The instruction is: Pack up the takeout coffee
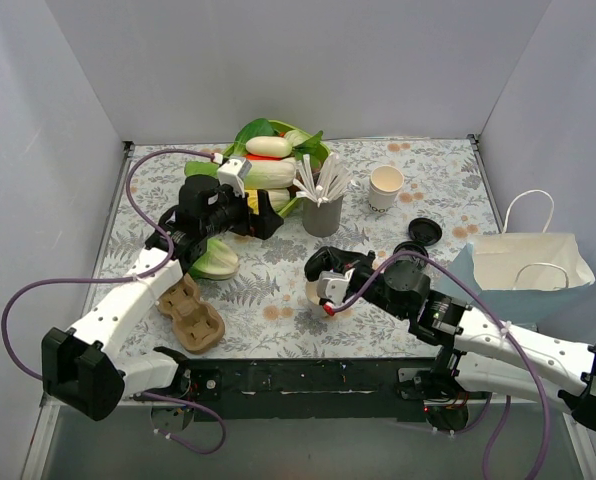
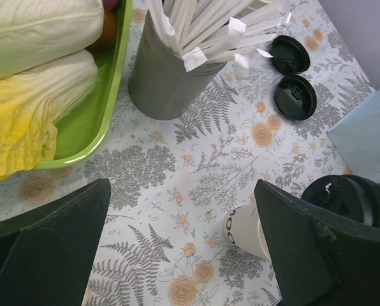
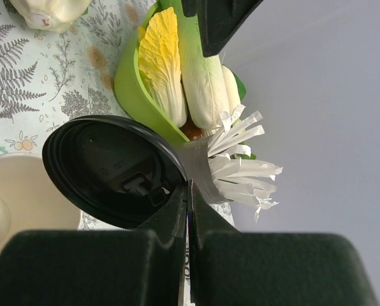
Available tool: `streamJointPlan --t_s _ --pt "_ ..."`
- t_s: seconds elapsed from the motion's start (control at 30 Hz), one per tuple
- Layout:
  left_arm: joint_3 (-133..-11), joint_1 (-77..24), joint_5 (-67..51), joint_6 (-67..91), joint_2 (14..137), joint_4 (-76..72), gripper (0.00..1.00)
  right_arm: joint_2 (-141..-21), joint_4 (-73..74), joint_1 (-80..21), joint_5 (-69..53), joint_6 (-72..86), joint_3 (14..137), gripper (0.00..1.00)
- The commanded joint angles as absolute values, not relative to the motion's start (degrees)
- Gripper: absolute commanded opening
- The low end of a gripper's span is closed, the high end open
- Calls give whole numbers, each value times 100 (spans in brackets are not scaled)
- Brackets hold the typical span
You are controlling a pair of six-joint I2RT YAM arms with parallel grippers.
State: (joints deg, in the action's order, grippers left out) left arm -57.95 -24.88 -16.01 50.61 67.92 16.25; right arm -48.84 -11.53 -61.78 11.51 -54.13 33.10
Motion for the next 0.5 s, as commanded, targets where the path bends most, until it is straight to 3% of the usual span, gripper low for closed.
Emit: streamJointPlan --t_s 0.0,0.47 --pt "-5635 -2487 -2179 5220 6759 1187 98 -4702 -2143 -6266 1204 -5774 3051 1" --pt "-5108 -2487 -3629 5808 7084 660 98 -4272 -2900 -6293 730 -6433 1934 1"
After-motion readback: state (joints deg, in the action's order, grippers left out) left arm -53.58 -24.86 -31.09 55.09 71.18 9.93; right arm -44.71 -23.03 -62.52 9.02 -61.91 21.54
